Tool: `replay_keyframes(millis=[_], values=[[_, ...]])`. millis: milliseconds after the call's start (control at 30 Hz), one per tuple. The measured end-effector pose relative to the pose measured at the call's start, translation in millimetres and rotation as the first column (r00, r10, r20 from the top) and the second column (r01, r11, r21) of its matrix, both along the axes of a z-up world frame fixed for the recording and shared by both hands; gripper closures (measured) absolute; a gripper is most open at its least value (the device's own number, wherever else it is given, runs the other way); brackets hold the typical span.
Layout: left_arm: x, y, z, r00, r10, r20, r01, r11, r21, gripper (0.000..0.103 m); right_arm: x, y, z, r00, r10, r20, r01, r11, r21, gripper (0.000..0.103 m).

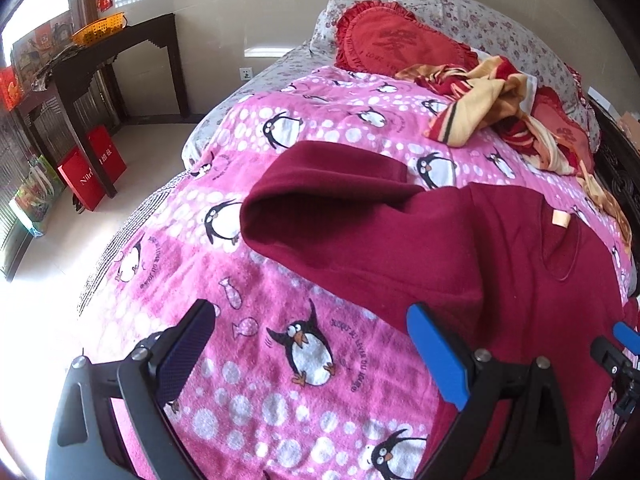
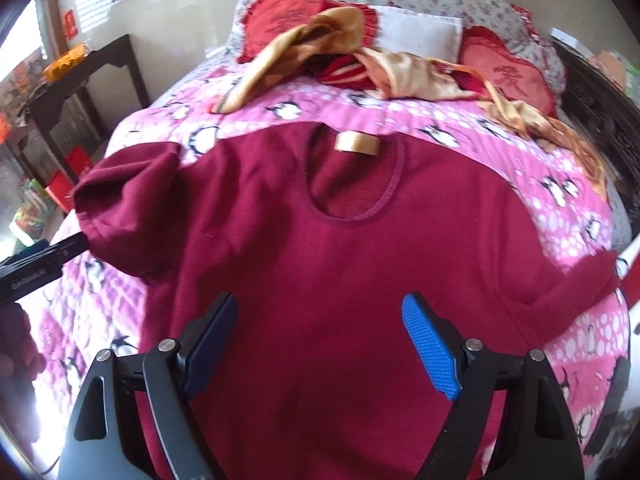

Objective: Fold small clothes
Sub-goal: 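Grasp one side edge and sleeve of the sweater with the right gripper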

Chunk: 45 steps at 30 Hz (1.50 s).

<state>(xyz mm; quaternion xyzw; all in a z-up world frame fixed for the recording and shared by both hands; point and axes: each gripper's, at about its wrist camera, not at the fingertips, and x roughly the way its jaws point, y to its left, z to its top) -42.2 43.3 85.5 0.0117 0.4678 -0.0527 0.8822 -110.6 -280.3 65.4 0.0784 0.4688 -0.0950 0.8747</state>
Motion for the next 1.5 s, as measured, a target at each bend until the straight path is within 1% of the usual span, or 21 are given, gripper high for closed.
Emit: replay_keyframes(millis=[100, 233, 300, 367, 400, 467, 533, 633, 733, 867, 933, 1033, 1100, 1200, 1233, 1300, 1333, 1400, 1433, 1467, 1500], values=[[13.5, 7.7, -1.4, 1.000, 0.026, 0.003, -0.026, 1.000, -0.002, 0.004, 17.3, 13.7, 8.7, 0.998, 0.063, 0.029, -0.063, 0.997, 0.032, 0.038], [30.1, 13.6, -9.9, 0.999, 0.043, -0.001, -0.043, 0.999, 0.022, 0.004, 46.6, 37.1, 18.8, 0.988, 0.137, 0.068, -0.140, 0.989, 0.039, 0.043], [38.7, 17.8, -17.4, 0.998, 0.060, -0.009, -0.060, 0.997, 0.044, 0.004, 64.2, 51.8, 22.5, 0.977, 0.193, 0.092, -0.199, 0.978, 0.060, 0.049], [47.0, 23.7, -26.5, 0.996, 0.081, -0.027, -0.079, 0.995, 0.060, 0.004, 79.6, 62.8, 24.5, 0.965, 0.238, 0.110, -0.249, 0.963, 0.102, 0.050], [49.5, 26.4, -29.9, 0.996, 0.087, -0.030, -0.085, 0.994, 0.063, 0.004, 89.6, 70.2, 24.8, 0.958, 0.261, 0.122, -0.277, 0.950, 0.143, 0.050], [53.7, 32.4, -35.7, 0.994, 0.099, -0.038, -0.096, 0.993, 0.067, 0.004, 107.1, 81.6, 23.0, 0.949, 0.286, 0.136, -0.309, 0.929, 0.204, 0.050], [55.2, 37.2, -40.9, 0.993, 0.103, -0.052, -0.100, 0.993, 0.058, 0.004, 124.3, 94.6, 18.0, 0.943, 0.302, 0.138, -0.327, 0.914, 0.238, 0.050], [55.8, 41.6, -48.7, 0.992, 0.100, -0.072, -0.097, 0.994, 0.047, 0.004, 149.7, 109.2, 4.0, 0.946, 0.304, 0.112, -0.324, 0.898, 0.298, 0.050], [55.0, 46.0, -54.5, 0.992, 0.102, -0.080, -0.101, 0.995, 0.018, 0.004, 171.9, 113.5, -12.9, 0.958, 0.270, 0.092, -0.285, 0.876, 0.390, 0.050], [53.4, 48.3, -55.3, 0.993, 0.097, -0.070, -0.097, 0.995, 0.011, 0.003, 192.2, 116.2, -24.8, 0.968, 0.236, 0.090, -0.251, 0.867, 0.431, 0.050], [53.5, 47.9, -55.7, 0.993, 0.097, -0.068, -0.097, 0.995, 0.011, 0.003, 202.0, 115.3, -30.1, 0.972, 0.223, 0.079, -0.234, 0.856, 0.462, 0.050], [54.4, 47.8, -56.4, 0.993, 0.097, -0.067, -0.097, 0.995, 0.006, 0.003, 212.4, 113.2, -40.5, 0.975, 0.218, 0.044, -0.208, 0.825, 0.526, 0.050], [54.4, 48.0, -56.6, 0.993, 0.096, -0.063, -0.096, 0.995, 0.003, 0.003, 216.8, 114.5, -43.6, 0.973, 0.227, 0.039, -0.211, 0.808, 0.550, 0.050], [54.8, 47.2, -57.4, 0.993, 0.097, -0.061, -0.097, 0.995, 0.009, 0.002, 226.7, 115.4, -55.9, 0.978, 0.207, -0.003, -0.169, 0.806, 0.567, 0.051], [54.9, 47.0, -57.3, 0.993, 0.098, -0.061, -0.097, 0.995, 0.012, 0.002, 232.2, 116.3, -63.6, 0.981, 0.195, -0.017, -0.149, 0.802, 0.579, 0.053], [55.1, 46.5, -57.1, 0.993, 0.098, -0.061, -0.097, 0.995, 0.014, 0.002, 239.0, 116.2, -73.6, 0.985, 0.165, -0.043, -0.108, 0.800, 0.591, 0.064], [55.2, 46.5, -57.0, 0.993, 0.098, -0.060, -0.097, 0.995, 0.014, 0.002, 239.7, 115.1, -75.6, 0.987, 0.157, -0.045, -0.101, 0.802, 0.588, 0.068], [55.7, 45.3, -57.8, 0.993, 0.101, -0.056, -0.100, 0.995, 0.020, 0.001, 240.6, 114.6, -71.6, 0.988, 0.153, -0.027, -0.110, 0.811, 0.575, 0.082], [56.1, 44.2, -58.1, 0.993, 0.102, -0.053, -0.100, 0.995, 0.027, 0.001, 240.3, 114.1, -70.3, 0.988, 0.153, -0.024, -0.114, 0.819, 0.563, 0.097], [55.9, 43.2, -58.0, 0.994, 0.102, -0.050, -0.100, 0.994, 0.032, 0.001, 240.9, 113.5, -69.8, 0.988, 0.154, -0.017, -0.118, 0.821, 0.558, 0.103], [55.6, 42.2, -57.4, 0.994, 0.102, -0.046, -0.100, 0.994, 0.038, 0.001, 240.9, 112.6, -69.1, 0.988, 0.154, -0.004, -0.125, 0.817, 0.563, 0.103]])
